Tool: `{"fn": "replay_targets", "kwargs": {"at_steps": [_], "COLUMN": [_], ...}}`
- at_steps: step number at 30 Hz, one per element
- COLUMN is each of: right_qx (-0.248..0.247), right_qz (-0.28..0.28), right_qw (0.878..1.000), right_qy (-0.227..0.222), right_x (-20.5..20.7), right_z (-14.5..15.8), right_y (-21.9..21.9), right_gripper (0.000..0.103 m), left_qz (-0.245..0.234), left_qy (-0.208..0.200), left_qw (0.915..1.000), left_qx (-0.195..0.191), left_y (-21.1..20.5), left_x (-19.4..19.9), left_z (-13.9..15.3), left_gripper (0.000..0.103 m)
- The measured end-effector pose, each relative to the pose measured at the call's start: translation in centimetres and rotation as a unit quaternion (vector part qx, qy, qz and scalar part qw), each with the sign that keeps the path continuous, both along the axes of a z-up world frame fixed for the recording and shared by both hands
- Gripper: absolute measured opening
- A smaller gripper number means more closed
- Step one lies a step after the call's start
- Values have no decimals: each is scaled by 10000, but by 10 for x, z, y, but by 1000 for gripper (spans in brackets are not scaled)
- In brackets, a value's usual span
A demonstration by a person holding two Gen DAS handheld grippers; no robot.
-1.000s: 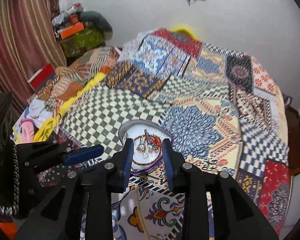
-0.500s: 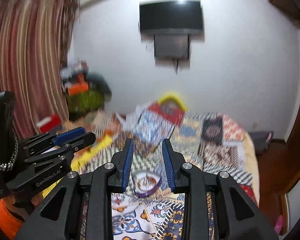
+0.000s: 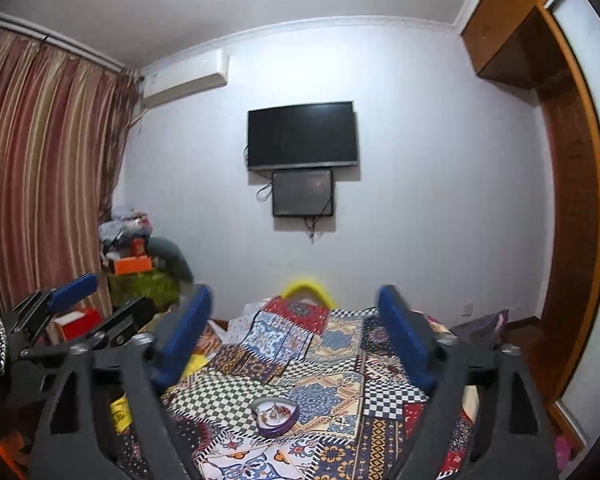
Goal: Organize jewelry
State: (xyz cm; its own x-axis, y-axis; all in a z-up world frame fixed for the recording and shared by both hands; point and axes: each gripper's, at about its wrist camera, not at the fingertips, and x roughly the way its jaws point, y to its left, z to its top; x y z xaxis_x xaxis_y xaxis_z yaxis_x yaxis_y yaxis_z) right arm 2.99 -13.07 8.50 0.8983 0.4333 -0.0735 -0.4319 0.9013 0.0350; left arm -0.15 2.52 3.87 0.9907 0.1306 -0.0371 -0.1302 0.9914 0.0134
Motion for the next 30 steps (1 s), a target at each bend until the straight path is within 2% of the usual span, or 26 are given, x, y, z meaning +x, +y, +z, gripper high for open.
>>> {"fn": "replay_targets", "kwargs": {"at_steps": [3, 17, 30], "right_qx": [-17, -137, -181], "right_qz": [-85, -75, -46], "right_qw": [10000, 9995, 9988], "right_qy": [31, 289, 447], "right_x": [-2, -10, -11], "right_z": [-2, -14, -17], "right_y": [-1, -14, -17], "right_gripper": [99, 99, 99], "left_qz": [37, 13, 7], "left_qy": [27, 235, 329], "left_qw": [10000, 9995, 9992], "left_qx": [-34, -218, -221], "left_y": [-3, 6, 5], "left_x": [-5, 2, 10], "left_z": [-1, -11, -11], "left_gripper": [94, 95, 95]}}
